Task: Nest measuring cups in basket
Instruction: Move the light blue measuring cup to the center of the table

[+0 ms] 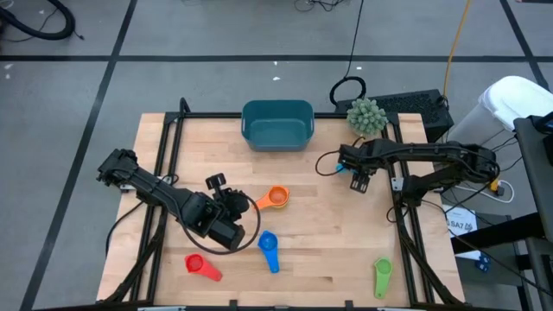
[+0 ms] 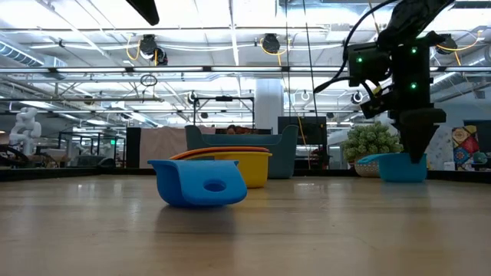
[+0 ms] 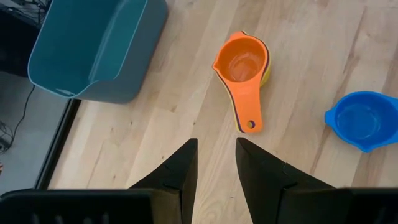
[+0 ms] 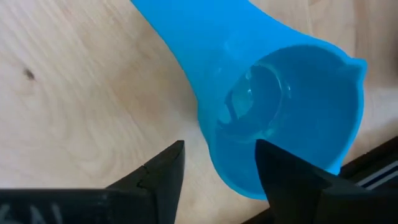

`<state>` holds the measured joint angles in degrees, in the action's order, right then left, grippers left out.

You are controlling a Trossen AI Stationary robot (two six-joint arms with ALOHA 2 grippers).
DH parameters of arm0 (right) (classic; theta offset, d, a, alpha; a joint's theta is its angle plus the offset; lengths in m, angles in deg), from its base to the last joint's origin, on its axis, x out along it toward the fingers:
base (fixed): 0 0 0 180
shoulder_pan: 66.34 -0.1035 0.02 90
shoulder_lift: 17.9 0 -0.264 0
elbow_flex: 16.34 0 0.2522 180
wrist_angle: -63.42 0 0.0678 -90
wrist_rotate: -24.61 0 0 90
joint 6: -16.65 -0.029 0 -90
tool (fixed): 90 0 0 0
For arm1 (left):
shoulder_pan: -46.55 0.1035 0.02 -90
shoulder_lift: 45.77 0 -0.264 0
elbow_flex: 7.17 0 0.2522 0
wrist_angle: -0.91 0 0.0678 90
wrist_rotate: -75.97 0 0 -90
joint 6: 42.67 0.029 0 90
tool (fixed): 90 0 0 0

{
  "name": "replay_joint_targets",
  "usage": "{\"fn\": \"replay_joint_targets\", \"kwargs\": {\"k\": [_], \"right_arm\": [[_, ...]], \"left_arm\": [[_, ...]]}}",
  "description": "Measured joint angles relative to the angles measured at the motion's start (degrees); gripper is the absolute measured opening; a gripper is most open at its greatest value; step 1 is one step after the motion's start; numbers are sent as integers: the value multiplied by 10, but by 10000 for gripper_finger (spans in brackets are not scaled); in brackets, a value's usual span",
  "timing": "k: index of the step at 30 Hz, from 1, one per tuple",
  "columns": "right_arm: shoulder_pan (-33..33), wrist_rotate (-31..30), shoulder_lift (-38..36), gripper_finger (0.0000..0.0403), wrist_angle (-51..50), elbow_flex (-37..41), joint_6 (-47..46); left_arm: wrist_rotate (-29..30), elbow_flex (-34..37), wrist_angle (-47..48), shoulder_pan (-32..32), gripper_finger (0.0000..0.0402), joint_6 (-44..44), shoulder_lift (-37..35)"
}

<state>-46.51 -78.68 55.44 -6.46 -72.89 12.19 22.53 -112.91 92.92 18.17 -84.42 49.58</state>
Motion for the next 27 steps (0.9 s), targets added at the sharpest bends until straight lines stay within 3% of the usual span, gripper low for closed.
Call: {"fn": "replay_joint_targets", "kwargs": {"k": [9,18,27], "right_arm": [[0,45,0,11,2,0,16],[-9,121,-1,2,19,-5,-26],[-84,167,0,1,106,-59,-74]], "left_arm": [[1,0,0,1,113,5,0],[0,0,0,2,113,5,0],[0,0,0,11,113,10,0]]}}
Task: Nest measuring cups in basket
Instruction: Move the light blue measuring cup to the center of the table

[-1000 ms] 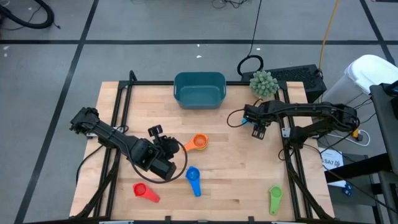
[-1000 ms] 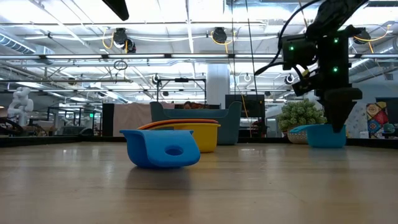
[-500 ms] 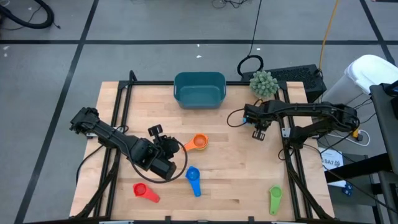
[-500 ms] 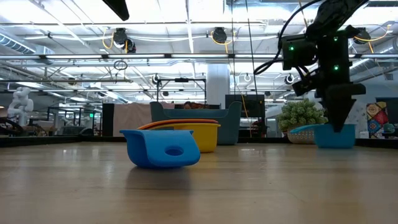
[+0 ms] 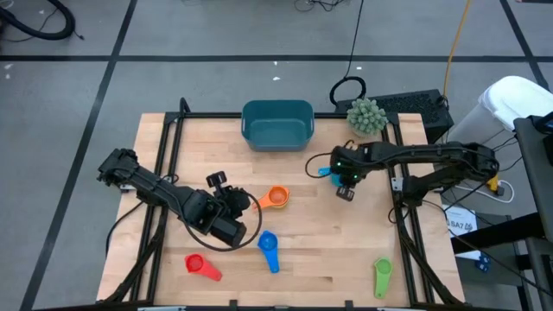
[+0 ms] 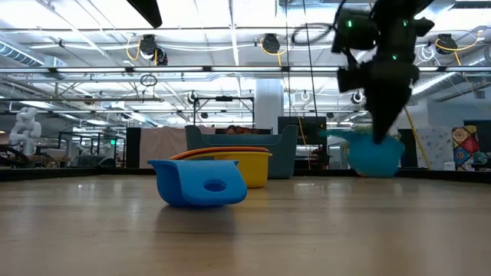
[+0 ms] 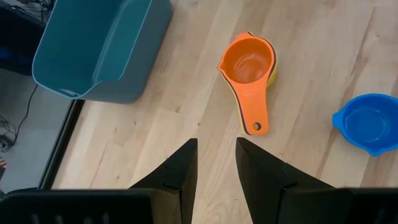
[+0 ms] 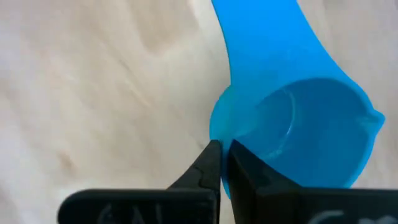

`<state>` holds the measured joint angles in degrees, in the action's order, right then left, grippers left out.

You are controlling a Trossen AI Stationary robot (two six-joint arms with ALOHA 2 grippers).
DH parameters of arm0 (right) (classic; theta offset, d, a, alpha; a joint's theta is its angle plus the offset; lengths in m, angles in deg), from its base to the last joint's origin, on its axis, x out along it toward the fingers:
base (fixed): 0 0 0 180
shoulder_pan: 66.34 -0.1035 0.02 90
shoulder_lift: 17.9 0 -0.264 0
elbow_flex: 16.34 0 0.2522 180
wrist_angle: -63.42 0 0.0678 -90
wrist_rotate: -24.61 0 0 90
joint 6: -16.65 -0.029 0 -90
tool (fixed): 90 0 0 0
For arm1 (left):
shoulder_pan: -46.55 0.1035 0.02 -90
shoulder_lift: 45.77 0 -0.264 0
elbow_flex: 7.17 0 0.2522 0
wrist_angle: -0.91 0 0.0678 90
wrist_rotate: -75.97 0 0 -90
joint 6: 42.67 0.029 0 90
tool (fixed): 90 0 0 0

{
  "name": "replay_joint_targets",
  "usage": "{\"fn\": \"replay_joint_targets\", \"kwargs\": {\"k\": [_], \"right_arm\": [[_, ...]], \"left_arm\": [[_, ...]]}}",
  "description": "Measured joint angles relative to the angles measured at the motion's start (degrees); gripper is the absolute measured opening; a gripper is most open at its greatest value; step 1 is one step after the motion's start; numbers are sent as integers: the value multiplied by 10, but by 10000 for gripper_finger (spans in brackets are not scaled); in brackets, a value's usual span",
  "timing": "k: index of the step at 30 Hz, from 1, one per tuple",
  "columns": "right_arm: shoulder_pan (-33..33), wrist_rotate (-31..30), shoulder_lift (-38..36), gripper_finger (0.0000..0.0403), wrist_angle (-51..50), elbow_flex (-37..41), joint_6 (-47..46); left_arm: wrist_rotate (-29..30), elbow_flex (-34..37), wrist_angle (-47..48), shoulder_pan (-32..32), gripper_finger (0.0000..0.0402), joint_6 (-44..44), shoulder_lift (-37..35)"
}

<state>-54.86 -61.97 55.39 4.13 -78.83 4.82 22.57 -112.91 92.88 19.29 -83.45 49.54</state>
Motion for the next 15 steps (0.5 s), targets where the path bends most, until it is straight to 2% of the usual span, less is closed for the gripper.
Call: {"fn": "replay_joint_targets", "kwargs": {"k": [7,12,15], "right_arm": [[-62,0,12,0,41,-17,-47],[-112,1,72,0,67,-20,-61],[-138,-4,125,0,56,-57,-54]], "left_arm": [[0,0,0,3,113,1,0],[0,0,-4,6,113,1,0],[0,0,-4,9,113,4,0]]}}
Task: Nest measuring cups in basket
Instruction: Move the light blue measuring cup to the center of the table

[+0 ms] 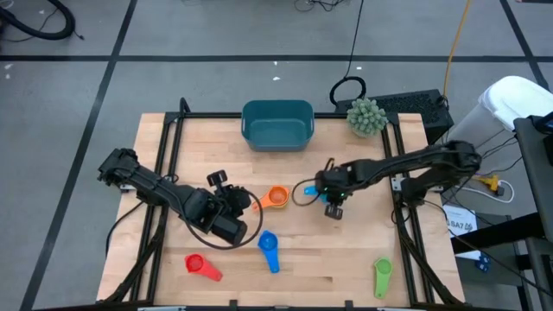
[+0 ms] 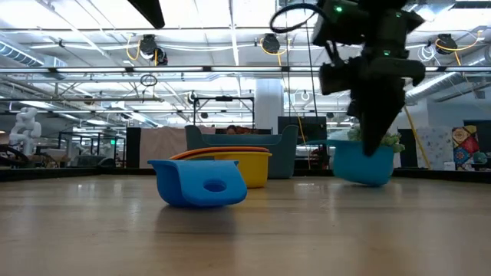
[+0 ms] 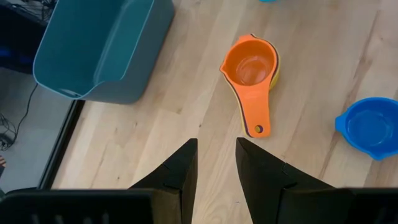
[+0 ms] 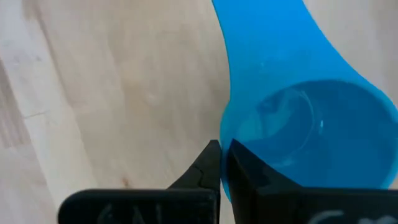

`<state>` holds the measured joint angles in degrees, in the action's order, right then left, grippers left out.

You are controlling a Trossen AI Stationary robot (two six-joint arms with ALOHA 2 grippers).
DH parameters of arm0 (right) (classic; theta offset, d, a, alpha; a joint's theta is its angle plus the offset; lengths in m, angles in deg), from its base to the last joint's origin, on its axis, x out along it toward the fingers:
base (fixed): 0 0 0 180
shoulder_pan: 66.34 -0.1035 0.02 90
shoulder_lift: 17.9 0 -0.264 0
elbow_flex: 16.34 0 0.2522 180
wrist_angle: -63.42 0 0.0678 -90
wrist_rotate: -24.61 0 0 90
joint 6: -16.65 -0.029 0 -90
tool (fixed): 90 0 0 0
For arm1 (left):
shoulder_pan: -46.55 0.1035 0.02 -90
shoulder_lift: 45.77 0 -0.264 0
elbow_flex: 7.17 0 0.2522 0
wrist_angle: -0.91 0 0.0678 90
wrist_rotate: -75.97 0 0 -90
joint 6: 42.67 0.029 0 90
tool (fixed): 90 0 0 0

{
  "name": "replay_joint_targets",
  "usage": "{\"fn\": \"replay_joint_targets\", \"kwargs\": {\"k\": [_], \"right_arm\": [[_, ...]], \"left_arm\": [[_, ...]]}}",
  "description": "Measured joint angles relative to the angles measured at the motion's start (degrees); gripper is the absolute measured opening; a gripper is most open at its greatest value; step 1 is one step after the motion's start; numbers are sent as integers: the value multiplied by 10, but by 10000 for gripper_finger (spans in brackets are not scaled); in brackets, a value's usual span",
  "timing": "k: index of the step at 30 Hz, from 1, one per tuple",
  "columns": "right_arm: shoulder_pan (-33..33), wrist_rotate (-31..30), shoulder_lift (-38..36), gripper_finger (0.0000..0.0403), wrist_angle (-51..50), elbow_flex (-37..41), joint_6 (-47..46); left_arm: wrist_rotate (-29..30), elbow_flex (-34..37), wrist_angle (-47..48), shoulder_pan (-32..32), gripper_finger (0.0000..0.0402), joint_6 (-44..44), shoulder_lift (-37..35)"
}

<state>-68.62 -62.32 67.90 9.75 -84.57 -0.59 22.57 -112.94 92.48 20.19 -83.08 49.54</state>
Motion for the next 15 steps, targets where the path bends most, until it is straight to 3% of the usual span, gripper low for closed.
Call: {"fn": "replay_joint_targets", "kwargs": {"k": [8,15], "right_arm": [[-32,-33,108,0,-106,-158,70],[-39,-46,123,0,-145,-197,96]], "left_arm": [[0,0,1,1,113,2,0],[0,0,3,-7,113,-6,0]]}}
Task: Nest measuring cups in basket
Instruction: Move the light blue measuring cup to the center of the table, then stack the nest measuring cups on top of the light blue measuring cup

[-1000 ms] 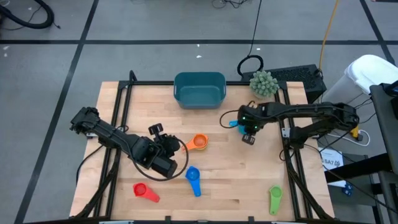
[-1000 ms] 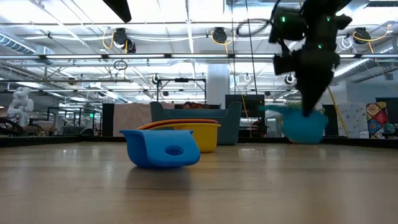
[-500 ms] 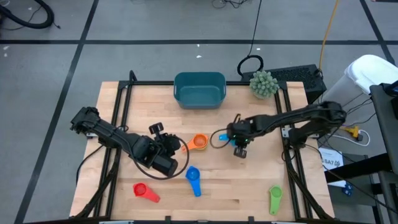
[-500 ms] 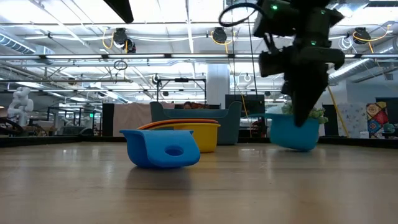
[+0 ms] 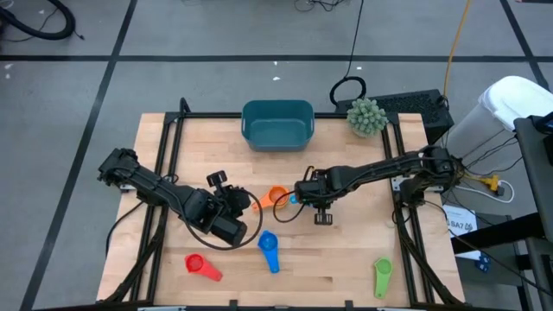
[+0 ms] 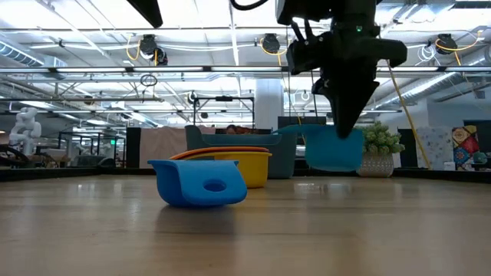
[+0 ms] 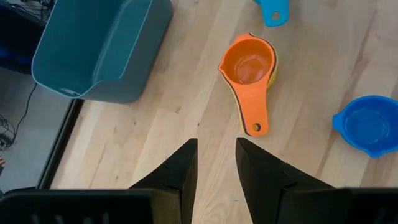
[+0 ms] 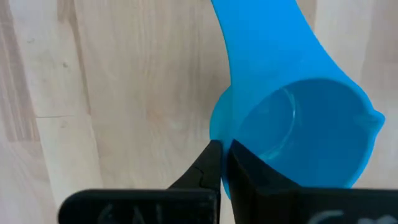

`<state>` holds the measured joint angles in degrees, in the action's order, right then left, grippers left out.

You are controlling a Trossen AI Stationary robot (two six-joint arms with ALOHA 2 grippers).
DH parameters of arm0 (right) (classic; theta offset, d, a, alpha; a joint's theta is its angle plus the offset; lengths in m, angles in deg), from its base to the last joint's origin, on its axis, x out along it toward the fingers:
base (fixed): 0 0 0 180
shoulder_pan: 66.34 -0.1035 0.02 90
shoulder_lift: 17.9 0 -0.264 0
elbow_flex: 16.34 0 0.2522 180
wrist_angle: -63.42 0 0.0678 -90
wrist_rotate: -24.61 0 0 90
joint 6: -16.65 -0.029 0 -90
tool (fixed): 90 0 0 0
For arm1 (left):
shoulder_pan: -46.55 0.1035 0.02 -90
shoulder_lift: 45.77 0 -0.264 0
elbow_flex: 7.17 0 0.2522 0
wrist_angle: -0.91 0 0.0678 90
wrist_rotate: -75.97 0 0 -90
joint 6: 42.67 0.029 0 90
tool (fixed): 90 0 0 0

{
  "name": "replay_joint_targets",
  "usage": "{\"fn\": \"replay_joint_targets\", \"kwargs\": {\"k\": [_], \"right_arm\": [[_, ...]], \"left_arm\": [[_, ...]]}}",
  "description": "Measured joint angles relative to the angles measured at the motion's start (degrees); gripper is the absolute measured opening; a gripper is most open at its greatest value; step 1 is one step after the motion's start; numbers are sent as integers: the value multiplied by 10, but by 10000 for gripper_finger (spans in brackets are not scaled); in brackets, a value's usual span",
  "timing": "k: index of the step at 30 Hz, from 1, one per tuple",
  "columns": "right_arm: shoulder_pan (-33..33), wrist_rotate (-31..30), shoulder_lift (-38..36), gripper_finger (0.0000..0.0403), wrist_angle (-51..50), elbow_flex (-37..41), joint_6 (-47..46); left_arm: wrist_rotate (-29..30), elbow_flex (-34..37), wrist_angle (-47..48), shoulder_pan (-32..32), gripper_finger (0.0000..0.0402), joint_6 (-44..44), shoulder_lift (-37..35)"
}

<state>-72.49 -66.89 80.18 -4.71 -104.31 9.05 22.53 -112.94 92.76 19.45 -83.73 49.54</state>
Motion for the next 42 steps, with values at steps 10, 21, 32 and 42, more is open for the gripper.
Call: {"fn": "replay_joint_targets", "kwargs": {"k": [10,21,32,42], "right_arm": [[-54,31,0,0,84,0,-18],[-60,46,52,0,116,0,-13],[-60,48,26,68,140,0,12],[-60,42,-34,170,153,0,-3]], "left_arm": [[0,0,-1,3,113,-1,0],[0,0,-6,15,113,-1,0],[-1,0,-6,20,113,2,-4],[11,0,-21,50,113,16,-5]]}}
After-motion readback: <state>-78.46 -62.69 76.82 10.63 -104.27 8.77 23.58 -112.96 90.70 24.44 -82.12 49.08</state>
